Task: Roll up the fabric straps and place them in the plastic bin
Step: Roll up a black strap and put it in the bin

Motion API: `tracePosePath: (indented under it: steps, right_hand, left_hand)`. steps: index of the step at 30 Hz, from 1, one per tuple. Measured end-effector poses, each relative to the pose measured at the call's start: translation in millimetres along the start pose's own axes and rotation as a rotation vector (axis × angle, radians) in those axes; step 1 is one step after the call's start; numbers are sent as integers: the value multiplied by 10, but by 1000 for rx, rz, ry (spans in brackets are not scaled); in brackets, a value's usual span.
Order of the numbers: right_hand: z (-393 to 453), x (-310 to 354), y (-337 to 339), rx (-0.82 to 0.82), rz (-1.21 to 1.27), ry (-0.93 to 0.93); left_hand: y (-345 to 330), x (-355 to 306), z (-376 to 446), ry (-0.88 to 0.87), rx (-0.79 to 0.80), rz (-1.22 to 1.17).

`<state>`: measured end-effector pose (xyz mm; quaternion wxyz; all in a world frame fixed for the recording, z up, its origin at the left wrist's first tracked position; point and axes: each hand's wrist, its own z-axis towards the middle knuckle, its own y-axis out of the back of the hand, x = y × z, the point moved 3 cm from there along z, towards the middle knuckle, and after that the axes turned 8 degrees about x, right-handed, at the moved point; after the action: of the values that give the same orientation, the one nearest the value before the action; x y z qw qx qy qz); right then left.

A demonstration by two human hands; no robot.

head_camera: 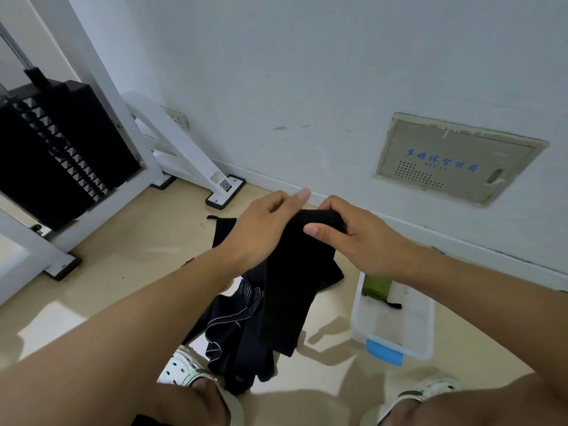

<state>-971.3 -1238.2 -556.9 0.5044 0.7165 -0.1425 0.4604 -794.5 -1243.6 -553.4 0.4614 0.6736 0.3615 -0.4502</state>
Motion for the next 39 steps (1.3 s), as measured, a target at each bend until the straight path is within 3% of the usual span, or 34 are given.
tracePosePath:
  steps: [6,9,15,20,25,28,31,39]
  right_hand:
    - [0,-41,-53,38,147,-62]
    - [-24,12,-52,78,84,-67]
    - [-38,31,-55,1,-26,37]
    - [-20,-30,-14,26,11,8]
    - [6,-177,108,-87,293,-53]
    - [-8,-230,143,-83,398,-96]
    - [-7,-247,111,-78,463,-150]
    - [-5,-203,78,-24,361,-201]
  left_hand:
    - [-95,41,57,-126,-159,117]
    - [-89,58,109,-59,-204,126]
    - [-91,113,114,130,-163,-79]
    - [-107,130,61,132,-140,-125]
    - [-87,93,-11,-141,-11,100]
    - [-11,126,-14,-274,112,373]
    - [-11,125,1,-293,125,586]
    - [-85,-15,-14,-245,28,669]
